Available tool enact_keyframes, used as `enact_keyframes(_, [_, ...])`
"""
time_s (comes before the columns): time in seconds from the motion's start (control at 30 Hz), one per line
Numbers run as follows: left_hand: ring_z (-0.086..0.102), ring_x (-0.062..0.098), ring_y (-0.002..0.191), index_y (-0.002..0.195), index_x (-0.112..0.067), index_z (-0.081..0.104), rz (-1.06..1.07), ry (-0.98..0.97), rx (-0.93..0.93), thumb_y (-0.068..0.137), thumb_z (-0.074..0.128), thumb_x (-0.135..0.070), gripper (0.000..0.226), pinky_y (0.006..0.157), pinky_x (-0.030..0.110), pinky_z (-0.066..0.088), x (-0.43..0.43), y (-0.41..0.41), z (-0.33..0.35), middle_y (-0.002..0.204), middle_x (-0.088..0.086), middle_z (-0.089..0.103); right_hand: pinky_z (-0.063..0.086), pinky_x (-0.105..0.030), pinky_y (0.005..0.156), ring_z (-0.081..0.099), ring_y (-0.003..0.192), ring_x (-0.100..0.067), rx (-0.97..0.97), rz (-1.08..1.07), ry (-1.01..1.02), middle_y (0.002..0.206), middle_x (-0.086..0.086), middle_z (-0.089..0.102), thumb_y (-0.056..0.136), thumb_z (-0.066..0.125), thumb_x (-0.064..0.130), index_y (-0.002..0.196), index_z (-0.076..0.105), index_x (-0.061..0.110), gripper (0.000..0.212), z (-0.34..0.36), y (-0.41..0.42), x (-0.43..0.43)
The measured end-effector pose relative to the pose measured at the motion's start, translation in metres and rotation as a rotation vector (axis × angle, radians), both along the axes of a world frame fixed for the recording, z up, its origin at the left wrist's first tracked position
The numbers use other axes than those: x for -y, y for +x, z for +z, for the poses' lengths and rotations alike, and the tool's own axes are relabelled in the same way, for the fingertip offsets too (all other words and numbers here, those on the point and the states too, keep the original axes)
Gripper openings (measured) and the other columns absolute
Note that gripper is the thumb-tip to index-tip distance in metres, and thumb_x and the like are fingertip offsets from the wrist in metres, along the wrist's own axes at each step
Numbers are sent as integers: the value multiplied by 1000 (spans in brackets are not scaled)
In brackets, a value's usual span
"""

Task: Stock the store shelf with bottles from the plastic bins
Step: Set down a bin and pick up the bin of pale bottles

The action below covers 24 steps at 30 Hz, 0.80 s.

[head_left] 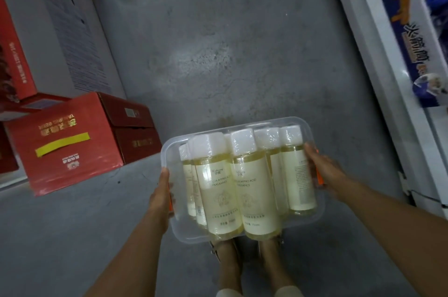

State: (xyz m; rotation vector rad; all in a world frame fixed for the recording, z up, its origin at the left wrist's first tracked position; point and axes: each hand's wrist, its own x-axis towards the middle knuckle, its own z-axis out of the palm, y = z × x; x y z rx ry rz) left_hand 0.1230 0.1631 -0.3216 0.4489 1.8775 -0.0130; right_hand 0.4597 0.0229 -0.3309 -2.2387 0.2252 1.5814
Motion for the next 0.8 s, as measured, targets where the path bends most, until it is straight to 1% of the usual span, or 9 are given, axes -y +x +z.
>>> enact_keyframes(0.03, [59, 28, 92, 127, -6, 57, 4, 18, -2, 96, 37, -65, 70, 84, 42, 41, 1, -1, 2, 123, 23, 59, 55, -43, 82, 69, 84, -23, 9, -13, -7, 95, -7, 76, 73, 56, 81, 93, 73, 19, 68, 3, -1, -1])
enact_keyframes(0.1, [55, 22, 81, 127, -6, 58, 21, 15, 6, 96, 38, -64, 69, 83, 41, 42, 2, -6, 3, 104, 16, 61, 56, -42, 80, 70, 86, -26, -7, -18, -55, 98, -9, 75, 62, 54, 89, 98, 73, 19, 82, 6, 0, -3])
enact_keyframes(0.2, [57, 23, 83, 123, -9, 58, 25, -3, 29, 95, 40, -66, 66, 84, 42, 44, 0, -7, 10, 91, 5, 60, 57, -44, 83, 71, 94, -29, -30, -20, -66, 100, -7, 75, 36, 50, 103, 105, 73, 21, 109, 10, 4, -4])
enact_keyframes(0.27, [58, 24, 87, 119, -12, 58, 36, -8, 35, 93, 41, -68, 64, 84, 42, 45, -1, -8, 17, 93, 5, 61, 58, -48, 86, 72, 94, -29, -23, -7, -72, 101, -6, 76, 32, 49, 105, 107, 73, 22, 115, 15, 6, -6])
enact_keyframes(0.37, [58, 22, 83, 113, -13, 58, 42, -23, 30, 93, 40, -70, 63, 84, 43, 44, 4, -11, 38, 91, 4, 61, 57, -43, 83, 70, 94, -28, 2, 6, -69, 102, -8, 74, 43, 48, 98, 108, 71, 20, 104, 49, 0, -16])
enact_keyframes(0.53, [59, 26, 91, 115, -12, 58, 66, -50, 34, 92, 41, -70, 65, 85, 42, 46, 8, -21, 99, 93, 6, 63, 48, -33, 65, 64, 90, -23, -34, 46, -83, 107, -8, 69, 57, 44, 87, 116, 65, 16, 95, 130, -11, -23])
enact_keyframes(0.63, [59, 25, 89, 113, -15, 58, 65, -54, 46, 92, 38, -73, 65, 85, 42, 45, 7, -28, 146, 94, 5, 64, 51, -37, 72, 63, 88, -24, -21, 60, -78, 99, -8, 69, 60, 42, 87, 114, 66, 16, 93, 179, -17, -21])
enact_keyframes(0.7, [61, 24, 88, 116, -16, 61, 45, -65, 81, 92, 34, -74, 69, 84, 41, 46, 6, -34, 182, 97, 6, 66, 51, -41, 80, 63, 83, -24, -17, 64, -59, 86, -5, 71, 55, 43, 88, 101, 68, 18, 87, 214, -22, -19])
enact_keyframes(0.8, [63, 22, 87, 118, -17, 65, 45, -54, 110, 92, 30, -75, 73, 72, 35, 47, 12, -46, 234, 96, 7, 68, 51, -38, 74, 64, 83, -23, -27, 90, -43, 85, -6, 69, 67, 40, 85, 96, 66, 18, 77, 269, -31, -15])
